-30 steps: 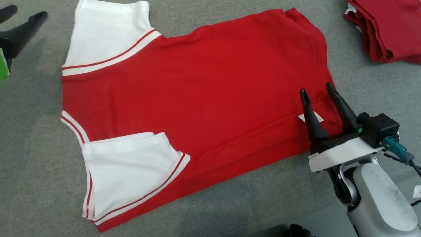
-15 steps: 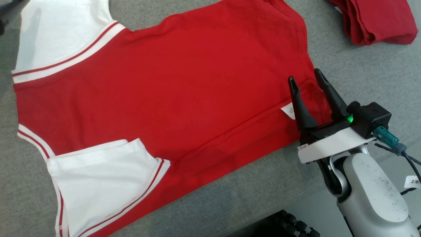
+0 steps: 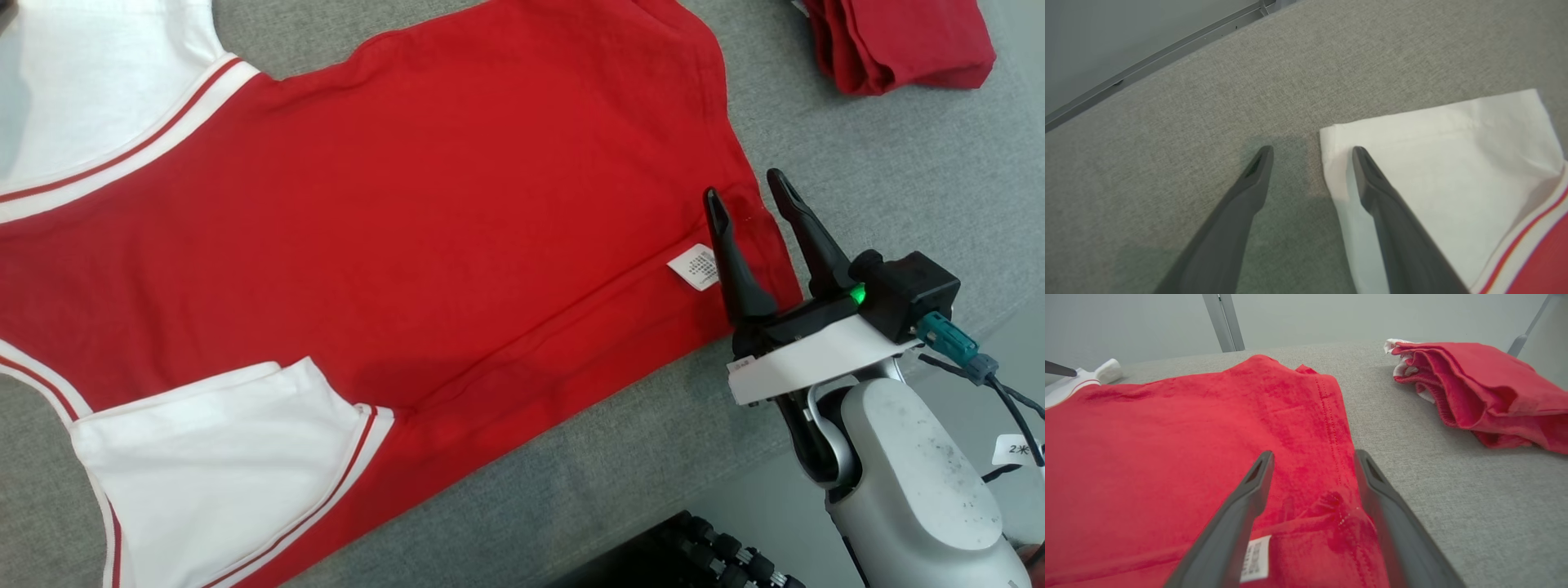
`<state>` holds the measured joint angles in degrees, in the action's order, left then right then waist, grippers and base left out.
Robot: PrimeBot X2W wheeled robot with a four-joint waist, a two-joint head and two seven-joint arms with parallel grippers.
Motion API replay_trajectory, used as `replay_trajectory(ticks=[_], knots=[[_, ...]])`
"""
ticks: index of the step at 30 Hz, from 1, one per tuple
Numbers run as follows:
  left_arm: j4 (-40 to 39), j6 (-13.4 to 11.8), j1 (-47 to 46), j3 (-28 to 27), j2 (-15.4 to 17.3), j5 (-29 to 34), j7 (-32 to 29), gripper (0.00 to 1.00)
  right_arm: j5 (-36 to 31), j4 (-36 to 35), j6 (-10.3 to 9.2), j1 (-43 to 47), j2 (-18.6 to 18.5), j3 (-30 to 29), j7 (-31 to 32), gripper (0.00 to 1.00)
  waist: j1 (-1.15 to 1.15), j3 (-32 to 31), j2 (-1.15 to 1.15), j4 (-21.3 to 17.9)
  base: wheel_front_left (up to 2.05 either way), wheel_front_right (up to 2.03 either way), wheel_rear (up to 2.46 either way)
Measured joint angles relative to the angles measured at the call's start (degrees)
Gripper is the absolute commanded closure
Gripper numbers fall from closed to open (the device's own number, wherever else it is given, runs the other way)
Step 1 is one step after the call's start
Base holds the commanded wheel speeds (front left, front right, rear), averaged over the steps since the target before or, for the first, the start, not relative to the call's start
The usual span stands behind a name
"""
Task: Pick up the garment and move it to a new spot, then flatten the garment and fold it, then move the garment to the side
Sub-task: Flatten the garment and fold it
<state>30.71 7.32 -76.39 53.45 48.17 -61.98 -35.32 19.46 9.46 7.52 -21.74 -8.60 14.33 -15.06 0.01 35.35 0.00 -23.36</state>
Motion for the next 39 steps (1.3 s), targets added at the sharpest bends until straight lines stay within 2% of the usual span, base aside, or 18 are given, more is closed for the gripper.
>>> replay_trajectory(ticks=[11,12,13,14,15,18,19,20,27,31,36,39], knots=[[0.41,0.01,-2.09,3.59,1.1,-1.78,0.97,0.0,-0.36,-0.03,0.0,0.03,0.64,-0.32,0.0,0.0,0.0,1.12,0.0,-0.48,0.0,0.0,0.0],[0.13,0.0,-2.24,3.87,1.1,-2.2,1.1,0.04,-0.36,-0.03,0.0,0.01,0.71,-0.38,0.0,0.0,0.0,1.21,0.0,-0.48,0.0,0.0,0.0],[-0.19,0.01,-2.39,4.2,1.1,-2.49,1.13,0.11,-0.36,-0.02,0.0,-0.01,0.78,-0.46,0.0,0.0,0.0,1.28,0.0,-0.46,0.0,0.0,0.0],[-0.43,0.01,-2.61,4.55,1.09,-2.55,1.18,0.24,-0.36,-0.01,0.0,-0.03,0.83,-0.57,0.0,0.0,0.0,1.34,0.0,-0.44,0.0,0.0,0.0],[-0.68,0.01,-2.89,4.98,1.1,-2.8,1.08,0.48,-0.36,0.01,0.0,-0.09,0.85,-0.64,0.0,0.0,0.0,1.38,0.0,-0.41,0.0,0.0,0.0],[-1.41,0.01,-3.3,6.27,1.22,-3.39,0.74,0.7,-0.36,0.07,0.0,-0.55,1.07,-0.71,0.0,0.0,0.0,1.41,0.0,-0.44,0.0,0.0,0.0],[-1.55,0.01,-3.54,6.6,1.33,-3.54,0.7,0.95,-0.36,0.07,0.0,-0.75,1.13,-0.7,0.0,0.0,0.0,1.42,0.0,-0.5,0.0,0.0,0.0],[-1.75,0.01,-3.66,7.0,1.46,-3.67,0.82,1.0,-0.36,0.08,0.0,-0.91,1.15,-0.68,0.0,0.0,0.0,1.42,0.0,-0.56,0.0,0.0,0.0],[-4.13,0.01,-4.09,10.05,2.43,-5.37,3.25,1.0,0.52,1.07,0.0,-2.76,1.44,-0.11,0.0,0.0,0.0,0.88,0.0,-0.66,0.0,0.0,0.0],[-5.38,0.01,-4.31,11.61,2.88,-6.19,5.3,1.0,2.36,4.87,0.0,-7.43,0.66,0.24,0.36,0.0,0.0,-0.1,0.0,-0.25,0.0,0.0,0.0],[-6.9,0.01,-5.17,13.54,3.11,-7.4,6.83,1.0,2.88,9.5,-0.02,-17.91,0.23,-0.82,9.54,0.0,0.0,-1.09,0.0,0.9,0.0,0.0,0.0],[-7.8,0.01,-5.82,14.64,3.31,-8.14,7.72,1.0,0.31,13.05,-0.02,-24.04,0.6,-1.51,18.47,0.0,0.0,-1.36,0.0,1.69,0.0,0.0,0.0]])
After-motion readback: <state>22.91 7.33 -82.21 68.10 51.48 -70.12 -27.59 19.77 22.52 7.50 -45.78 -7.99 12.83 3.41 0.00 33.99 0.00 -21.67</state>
